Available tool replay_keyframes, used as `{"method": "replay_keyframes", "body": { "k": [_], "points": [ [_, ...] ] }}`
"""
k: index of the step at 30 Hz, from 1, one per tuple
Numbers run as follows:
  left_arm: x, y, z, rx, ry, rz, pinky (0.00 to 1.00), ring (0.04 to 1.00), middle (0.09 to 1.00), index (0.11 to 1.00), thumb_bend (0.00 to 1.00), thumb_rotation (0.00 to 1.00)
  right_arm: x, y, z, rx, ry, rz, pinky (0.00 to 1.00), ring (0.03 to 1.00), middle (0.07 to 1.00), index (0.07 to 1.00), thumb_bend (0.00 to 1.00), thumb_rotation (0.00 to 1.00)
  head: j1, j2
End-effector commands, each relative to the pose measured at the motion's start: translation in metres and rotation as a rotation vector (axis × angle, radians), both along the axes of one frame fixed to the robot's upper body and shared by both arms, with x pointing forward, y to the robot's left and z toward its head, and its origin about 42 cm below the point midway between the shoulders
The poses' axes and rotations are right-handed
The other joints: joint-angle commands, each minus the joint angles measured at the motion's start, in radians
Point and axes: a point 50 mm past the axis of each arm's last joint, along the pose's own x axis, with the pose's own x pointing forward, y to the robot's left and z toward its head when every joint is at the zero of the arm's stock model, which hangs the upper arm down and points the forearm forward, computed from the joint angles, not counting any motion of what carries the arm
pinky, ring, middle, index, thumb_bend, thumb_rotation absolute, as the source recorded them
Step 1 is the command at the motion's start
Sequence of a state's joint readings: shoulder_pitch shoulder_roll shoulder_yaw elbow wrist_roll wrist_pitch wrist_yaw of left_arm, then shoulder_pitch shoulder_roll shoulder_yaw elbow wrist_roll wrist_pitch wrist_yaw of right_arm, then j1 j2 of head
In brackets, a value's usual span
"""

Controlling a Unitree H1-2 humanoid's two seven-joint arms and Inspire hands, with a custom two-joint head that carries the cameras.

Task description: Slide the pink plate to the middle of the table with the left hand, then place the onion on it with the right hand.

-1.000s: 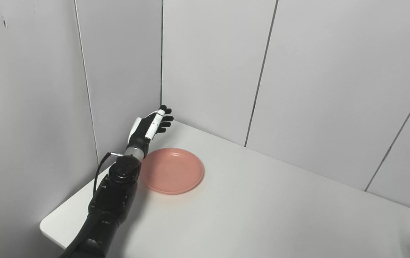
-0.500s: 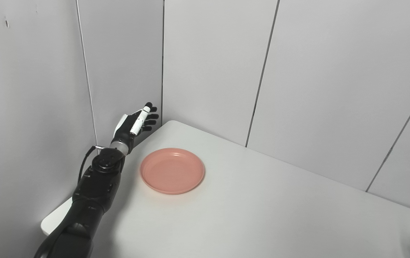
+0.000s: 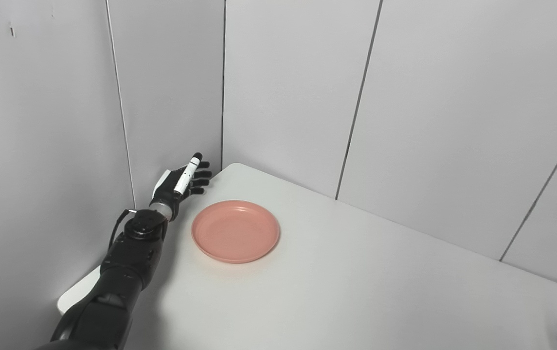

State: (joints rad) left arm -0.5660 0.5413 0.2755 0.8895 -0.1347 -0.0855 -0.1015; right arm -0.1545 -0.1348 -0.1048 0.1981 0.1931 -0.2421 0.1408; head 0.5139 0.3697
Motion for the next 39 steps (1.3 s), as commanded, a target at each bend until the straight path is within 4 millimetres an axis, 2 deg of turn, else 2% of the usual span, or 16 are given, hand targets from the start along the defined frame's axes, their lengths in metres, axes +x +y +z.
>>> {"method": "replay_keyframes", "body": {
  "k": [1,9,23,30,39],
  "points": [
    [0.018,0.007,0.045,0.041,-0.134,-0.026,0.77,0.785,0.784,0.770,0.58,1.00,-0.025,0.000,-0.033,0.026,0.110,-0.016,1.00,0.992,0.981,1.000,0.69,0.89,0.000,0.007],
    [0.015,-0.004,0.019,-0.068,-0.132,-0.050,0.76,0.791,0.793,0.784,0.61,1.00,-0.026,-0.001,-0.031,0.037,0.111,-0.015,1.00,0.988,0.972,1.000,0.69,0.87,0.000,0.013],
    [0.013,-0.025,0.009,-0.111,-0.168,-0.115,0.80,0.787,0.775,0.756,0.58,1.00,-0.025,-0.001,-0.030,0.031,0.114,-0.024,1.00,0.982,0.969,1.000,0.71,0.87,-0.004,0.015],
    [0.013,-0.031,0.001,-0.103,-0.154,-0.135,0.82,0.808,0.796,0.778,0.59,1.00,-0.025,-0.002,-0.028,0.029,0.111,-0.026,1.00,0.981,0.967,0.998,0.71,0.87,-0.006,0.019],
    [0.014,-0.036,-0.005,-0.132,-0.133,-0.157,0.78,0.795,0.789,0.773,0.61,1.00,-0.025,-0.003,-0.027,0.028,0.112,-0.022,1.00,0.982,0.970,0.998,0.72,0.88,-0.012,0.024]
  ]
}}
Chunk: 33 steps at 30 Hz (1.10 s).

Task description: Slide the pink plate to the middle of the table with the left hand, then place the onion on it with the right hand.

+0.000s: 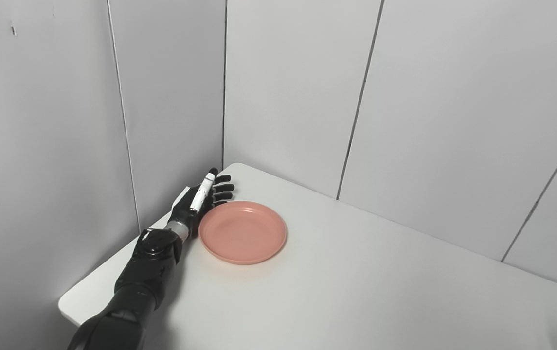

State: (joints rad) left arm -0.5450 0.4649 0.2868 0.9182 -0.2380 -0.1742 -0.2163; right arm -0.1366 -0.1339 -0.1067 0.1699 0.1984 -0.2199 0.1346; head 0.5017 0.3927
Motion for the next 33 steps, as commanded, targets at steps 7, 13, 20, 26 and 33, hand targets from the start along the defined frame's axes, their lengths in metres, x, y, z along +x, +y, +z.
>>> {"method": "replay_keyframes", "body": {
  "k": [7,13,20,26,33],
  "points": [
    [0.014,-0.005,0.023,0.004,-0.087,-0.064,0.79,0.797,0.791,0.777,0.61,1.00,-0.020,0.000,-0.030,0.029,0.099,-0.023,1.00,0.963,0.950,0.981,0.74,0.85,-0.026,0.007],
    [0.016,-0.014,0.020,0.014,-0.085,-0.078,0.79,0.797,0.784,0.773,0.60,1.00,-0.019,0.005,-0.030,0.016,0.094,-0.020,1.00,0.952,0.942,0.977,0.75,0.87,-0.070,0.018],
    [0.021,-0.034,0.023,-0.026,-0.088,-0.091,0.80,0.795,0.782,0.768,0.58,1.00,-0.021,0.012,-0.026,-0.008,0.064,0.034,1.00,0.959,0.957,0.984,0.66,0.89,-0.150,0.048],
    [0.023,-0.048,0.021,-0.037,-0.098,-0.110,0.81,0.809,0.796,0.780,0.59,1.00,-0.021,0.019,-0.022,0.012,0.057,0.025,0.97,0.923,0.922,0.944,0.73,0.82,-0.219,0.073],
    [0.026,-0.069,0.013,-0.067,-0.090,-0.136,0.80,0.803,0.794,0.777,0.59,1.00,-0.022,0.038,-0.013,0.049,0.049,0.005,0.97,0.925,0.915,0.927,0.77,0.76,-0.290,0.098]
  ]
}}
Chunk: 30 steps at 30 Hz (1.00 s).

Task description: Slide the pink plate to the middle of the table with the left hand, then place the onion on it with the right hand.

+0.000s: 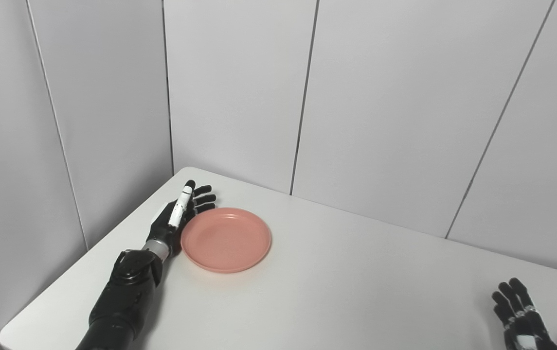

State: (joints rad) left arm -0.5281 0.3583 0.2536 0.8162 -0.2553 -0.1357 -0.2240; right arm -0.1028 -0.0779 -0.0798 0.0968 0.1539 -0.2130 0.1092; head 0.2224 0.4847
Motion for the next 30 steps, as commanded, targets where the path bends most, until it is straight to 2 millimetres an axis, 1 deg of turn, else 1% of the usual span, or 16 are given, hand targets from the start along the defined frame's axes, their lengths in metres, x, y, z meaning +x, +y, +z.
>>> {"method": "replay_keyframes", "body": {
  "k": [1,5,10,12,14,15,16,19,21,23,24,28,30],
  "points": [
    [0.016,-0.011,0.022,0.001,-0.068,-0.034,0.80,0.801,0.792,0.776,0.59,1.00,-0.011,0.014,-0.017,0.047,0.075,-0.004,0.97,0.925,0.914,0.927,0.77,0.76,-0.011,0.006],
    [0.020,-0.028,0.016,-0.009,-0.053,-0.075,0.80,0.801,0.792,0.774,0.59,1.00,-0.012,0.027,-0.009,0.052,0.074,-0.018,0.98,0.929,0.918,0.938,0.77,0.76,-0.041,0.018],
    [0.023,-0.040,0.013,-0.016,-0.042,-0.097,0.80,0.798,0.781,0.766,0.59,1.00,-0.015,0.032,-0.003,0.046,0.084,-0.030,0.98,0.919,0.917,0.927,0.75,0.76,-0.065,0.028],
    [0.024,-0.043,0.012,-0.021,-0.040,-0.103,0.80,0.800,0.779,0.765,0.59,1.00,-0.016,0.033,-0.001,0.033,0.087,-0.032,0.97,0.913,0.914,0.926,0.73,0.77,-0.079,0.033],
    [0.025,-0.047,0.012,-0.023,-0.042,-0.112,0.80,0.798,0.777,0.764,0.58,1.00,-0.017,0.036,0.001,0.024,0.090,-0.031,0.98,0.918,0.914,0.927,0.72,0.78,-0.098,0.038],
    [0.025,-0.049,0.012,-0.023,-0.042,-0.119,0.80,0.798,0.777,0.764,0.58,1.00,-0.018,0.037,0.002,0.027,0.089,-0.030,0.99,0.921,0.914,0.928,0.72,0.78,-0.119,0.043],
    [0.025,-0.050,0.012,-0.023,-0.042,-0.123,0.81,0.799,0.776,0.760,0.58,1.00,-0.018,0.038,0.003,0.029,0.089,-0.029,0.99,0.919,0.910,0.924,0.72,0.78,-0.119,0.043],
    [0.026,-0.054,0.012,-0.026,-0.050,-0.134,0.82,0.803,0.780,0.758,0.59,1.00,-0.019,0.043,0.006,0.020,0.090,-0.037,0.98,0.915,0.902,0.921,0.72,0.78,-0.164,0.050],
    [0.026,-0.056,0.012,-0.031,-0.060,-0.134,0.82,0.806,0.784,0.759,0.60,1.00,-0.019,0.047,0.008,0.012,0.094,-0.037,0.97,0.916,0.904,0.923,0.72,0.78,-0.178,0.054],
    [0.025,-0.059,0.013,-0.036,-0.073,-0.131,0.82,0.806,0.786,0.761,0.60,1.00,-0.019,0.049,0.010,-0.007,0.096,-0.025,0.98,0.923,0.912,0.930,0.72,0.80,-0.183,0.056],
    [0.025,-0.061,0.013,-0.038,-0.080,-0.129,0.82,0.815,0.794,0.768,0.59,1.00,-0.018,0.050,0.011,-0.018,0.095,-0.017,1.00,0.958,0.945,0.965,0.68,0.85,-0.183,0.056],
    [0.024,-0.073,0.013,-0.037,-0.096,-0.126,0.82,0.816,0.794,0.770,0.59,1.00,-0.017,0.054,0.013,-0.023,0.098,-0.001,1.00,0.986,0.968,0.993,0.66,0.87,-0.179,0.058],
    [0.022,-0.079,0.012,-0.038,-0.098,-0.130,0.83,0.821,0.799,0.776,0.60,1.00,-0.016,0.055,0.014,-0.022,0.102,0.000,1.00,0.991,0.971,0.998,0.66,0.87,-0.179,0.058]
  ]
}}
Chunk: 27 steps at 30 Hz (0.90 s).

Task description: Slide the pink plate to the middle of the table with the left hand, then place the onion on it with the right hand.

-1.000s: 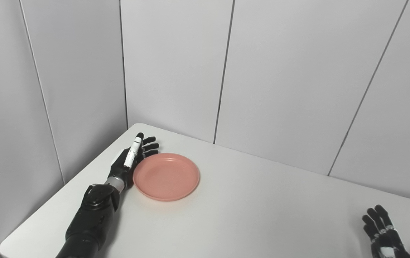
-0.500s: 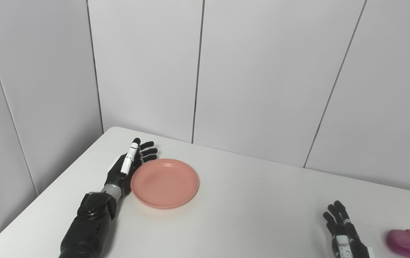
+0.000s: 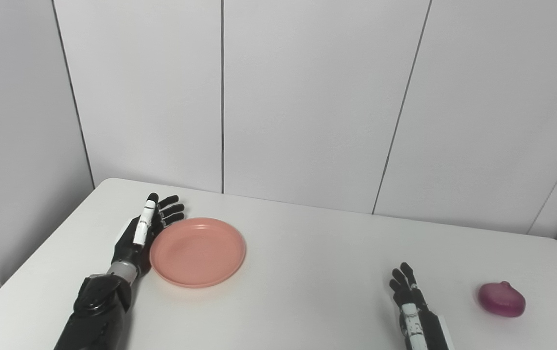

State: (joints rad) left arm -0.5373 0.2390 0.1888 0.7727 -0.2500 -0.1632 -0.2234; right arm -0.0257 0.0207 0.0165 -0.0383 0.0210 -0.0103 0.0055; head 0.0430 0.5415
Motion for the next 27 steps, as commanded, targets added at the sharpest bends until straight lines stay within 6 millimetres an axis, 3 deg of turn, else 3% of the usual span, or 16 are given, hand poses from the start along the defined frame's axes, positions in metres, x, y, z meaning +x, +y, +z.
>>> {"method": "replay_keyframes", "body": {
  "k": [1,15,27],
  "points": [
    [0.010,-0.009,0.019,0.009,-0.057,-0.011,0.83,0.821,0.799,0.776,0.60,1.00,0.007,0.003,0.016,0.001,-0.051,0.010,1.00,0.992,0.971,0.998,0.66,0.87,0.000,0.000],
    [-0.007,-0.049,0.020,0.042,-0.034,-0.035,0.83,0.823,0.806,0.784,0.60,1.00,0.006,0.002,0.018,-0.003,-0.051,0.003,1.00,0.976,0.967,0.986,0.67,0.86,0.004,0.008],
    [-0.021,-0.079,0.024,0.044,-0.009,-0.019,0.86,0.845,0.824,0.808,0.58,1.00,0.007,0.008,0.019,-0.006,-0.050,0.008,1.00,0.976,0.967,0.990,0.66,0.89,-0.041,0.017]
  ]
}}
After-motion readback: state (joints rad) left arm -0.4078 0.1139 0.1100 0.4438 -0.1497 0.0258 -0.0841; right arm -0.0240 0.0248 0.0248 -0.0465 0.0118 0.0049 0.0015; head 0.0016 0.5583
